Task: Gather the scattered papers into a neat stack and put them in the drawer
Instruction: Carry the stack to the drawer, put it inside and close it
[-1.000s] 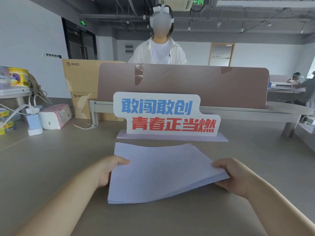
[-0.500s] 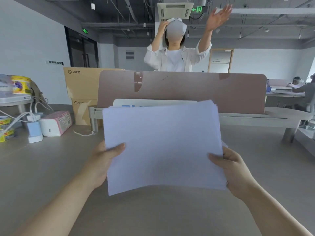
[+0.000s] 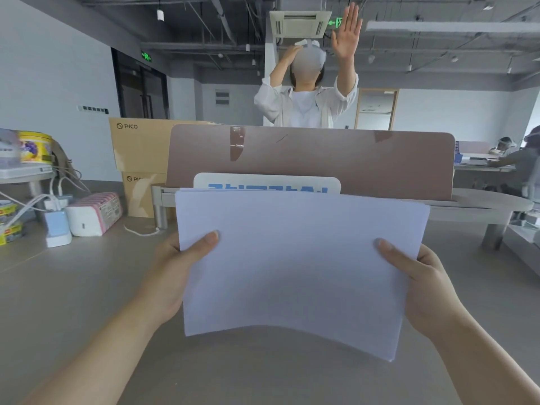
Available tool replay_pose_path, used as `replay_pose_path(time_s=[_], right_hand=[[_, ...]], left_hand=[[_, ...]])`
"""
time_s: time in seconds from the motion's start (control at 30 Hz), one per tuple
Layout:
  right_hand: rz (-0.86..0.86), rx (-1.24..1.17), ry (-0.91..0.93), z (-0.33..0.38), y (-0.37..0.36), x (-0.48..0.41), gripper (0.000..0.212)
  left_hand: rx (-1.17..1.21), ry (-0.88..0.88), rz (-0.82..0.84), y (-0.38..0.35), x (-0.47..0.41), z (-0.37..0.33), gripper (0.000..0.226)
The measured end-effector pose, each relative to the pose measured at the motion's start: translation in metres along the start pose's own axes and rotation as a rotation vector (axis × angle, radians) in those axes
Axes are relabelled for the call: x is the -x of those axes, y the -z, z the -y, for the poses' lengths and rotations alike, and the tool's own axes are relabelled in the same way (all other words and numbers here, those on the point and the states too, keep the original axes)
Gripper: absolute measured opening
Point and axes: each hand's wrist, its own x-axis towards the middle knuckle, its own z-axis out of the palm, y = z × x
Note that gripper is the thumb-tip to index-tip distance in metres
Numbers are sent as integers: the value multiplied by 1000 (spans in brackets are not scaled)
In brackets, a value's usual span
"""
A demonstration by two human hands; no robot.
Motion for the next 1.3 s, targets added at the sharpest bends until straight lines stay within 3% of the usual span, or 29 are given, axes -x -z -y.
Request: replay_pose_path(time_s=[0.13,0.27,0.4,0.47,0.6,0.7,0.8,0.9,1.0,1.1,1.23,1.3], right_hand=[[8,41,-39,-7,0,2,39],[81,88,16,-6,-3,2,65],[91,122,34,-7,-4,1,66],[45,129,11,-12,-2,1,60],[-49,80,-24,-14,2,0,17],[-77,56,-62,-14,4,-1,16],[-105,3,-99,-16,4,-1,17],[-143,-97,-102,-16,6,-2,17],[-200,-190,-104,-21,0,-3,16],[-189,-246,-147,-37,-16,-2,22],[-124,-252,-248,-52,-30,0,21],[-105,-234,-310,-54,-29,0,24]], left_hand=[[-19,92,-18,1,1,12,72],[-72,11,-16,-4,1,11,43],[-102,5,-42,1,-3,18,37],[-158,74,-72,7,-3,27,35],[-305,154,-35,13,-3,38,46],[-406,184,-33,13,-4,41,10],[-468,199,-110,12,-4,47,18],[-171,255,-273,7,-7,49,49],[257,382,-148,-12,-1,40,45],[275,367,-57,-40,11,37,32],[181,312,-333,-49,13,43,9],[92,312,-401,-42,8,46,8]])
